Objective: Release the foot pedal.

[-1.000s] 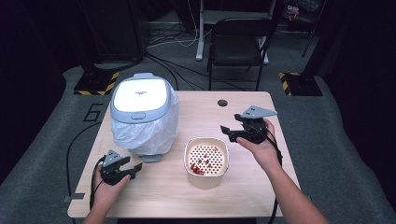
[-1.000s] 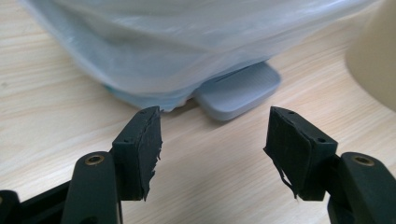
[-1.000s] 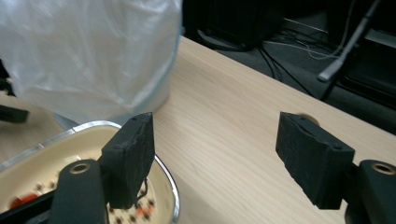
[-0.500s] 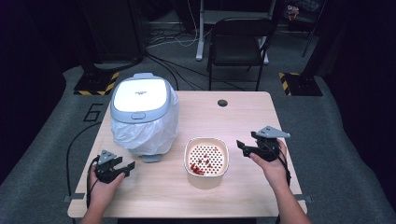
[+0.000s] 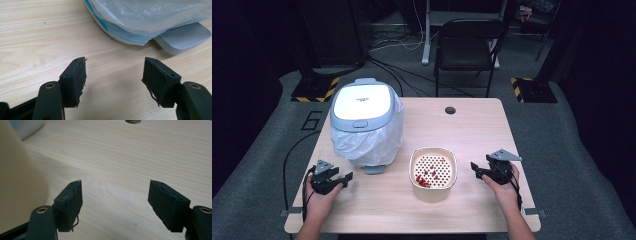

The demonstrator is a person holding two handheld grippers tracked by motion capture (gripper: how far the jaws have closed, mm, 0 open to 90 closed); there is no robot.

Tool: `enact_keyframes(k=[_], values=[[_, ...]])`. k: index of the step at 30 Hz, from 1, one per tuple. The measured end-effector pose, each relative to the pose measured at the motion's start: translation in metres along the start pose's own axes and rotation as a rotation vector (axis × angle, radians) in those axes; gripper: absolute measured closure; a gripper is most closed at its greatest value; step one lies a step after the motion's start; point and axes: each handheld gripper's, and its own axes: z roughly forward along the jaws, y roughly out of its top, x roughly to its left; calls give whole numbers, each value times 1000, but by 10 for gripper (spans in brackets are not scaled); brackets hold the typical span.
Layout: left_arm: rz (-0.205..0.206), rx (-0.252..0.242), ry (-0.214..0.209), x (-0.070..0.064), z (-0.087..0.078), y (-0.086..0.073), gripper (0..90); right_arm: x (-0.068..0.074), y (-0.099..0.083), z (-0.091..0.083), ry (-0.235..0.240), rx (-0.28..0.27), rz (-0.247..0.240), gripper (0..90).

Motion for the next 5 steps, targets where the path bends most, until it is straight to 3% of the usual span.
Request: enact_keyframes(k=[1, 3, 5], values=[[0, 0, 0, 0, 0, 0, 352, 0, 0, 0, 0, 0, 0, 273], [14, 15, 4, 1, 1, -1, 352, -8, -8, 5, -54, 33, -12, 270], [11, 16, 9, 0, 2, -1, 352, -13, -14, 8, -64, 56, 21, 264]])
